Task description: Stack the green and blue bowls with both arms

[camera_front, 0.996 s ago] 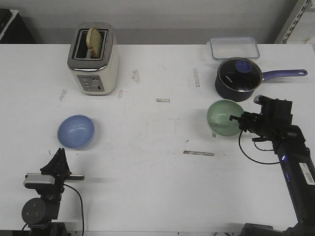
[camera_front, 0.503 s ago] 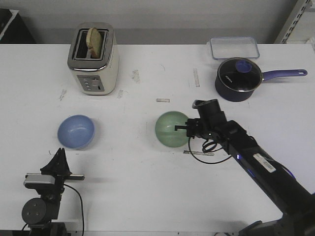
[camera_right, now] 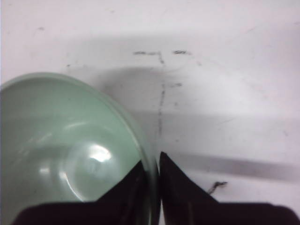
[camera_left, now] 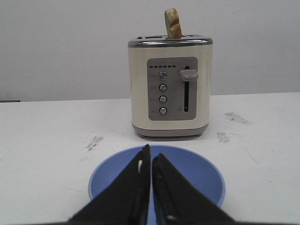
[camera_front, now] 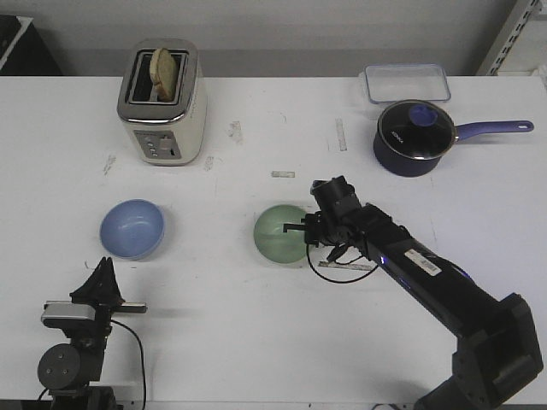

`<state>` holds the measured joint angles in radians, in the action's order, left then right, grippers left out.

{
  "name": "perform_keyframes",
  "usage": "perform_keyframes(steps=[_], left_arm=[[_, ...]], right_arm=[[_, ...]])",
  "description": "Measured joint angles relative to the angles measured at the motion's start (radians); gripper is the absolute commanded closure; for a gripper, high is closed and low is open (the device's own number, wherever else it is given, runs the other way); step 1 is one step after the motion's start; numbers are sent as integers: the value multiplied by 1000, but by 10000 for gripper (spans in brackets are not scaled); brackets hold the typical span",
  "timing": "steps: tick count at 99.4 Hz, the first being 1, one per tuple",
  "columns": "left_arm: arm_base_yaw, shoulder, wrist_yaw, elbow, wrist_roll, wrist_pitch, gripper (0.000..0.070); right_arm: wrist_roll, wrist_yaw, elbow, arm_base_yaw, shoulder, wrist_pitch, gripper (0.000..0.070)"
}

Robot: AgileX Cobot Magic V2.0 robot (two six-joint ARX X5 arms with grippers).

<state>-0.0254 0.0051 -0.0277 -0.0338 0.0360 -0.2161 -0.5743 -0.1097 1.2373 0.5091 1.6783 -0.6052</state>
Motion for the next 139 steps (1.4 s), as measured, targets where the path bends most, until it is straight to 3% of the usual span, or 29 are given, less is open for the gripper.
perform_keyframes(steps=[14,28,44,48,59,65,86,112,117,130,139], left_arm=[[0,0,0,0,0,0,699],[0,0,0,0,0,0,699],[0,0,0,0,0,0,699],[0,0,0,0,0,0,699],[0,0,0,0,0,0,699],[0,0,0,0,0,0,699],[0,0,0,0,0,0,699],[0,0,0,0,0,0,699],[0,0,0,0,0,0,699],[0,0,0,0,0,0,699],[0,0,0,0,0,0,699]], right_arm=[[0,-1,0,1,0,-8,671],[0,-1,0,1,0,-8,548],[0,-1,0,7,0,-2,526],[0,0,0,8,0,-3,480],[1,2,0,8,0,-2,253],[3,5,0,8,0,-3,208],[84,6,0,7,-68,2,210],[315,5,2,-21,-166,29,224],[361,6,2,-33,-180,29,274],[488,6,-17,-79,-225,66,483],[569,6,-72,-114,-284,121,555]])
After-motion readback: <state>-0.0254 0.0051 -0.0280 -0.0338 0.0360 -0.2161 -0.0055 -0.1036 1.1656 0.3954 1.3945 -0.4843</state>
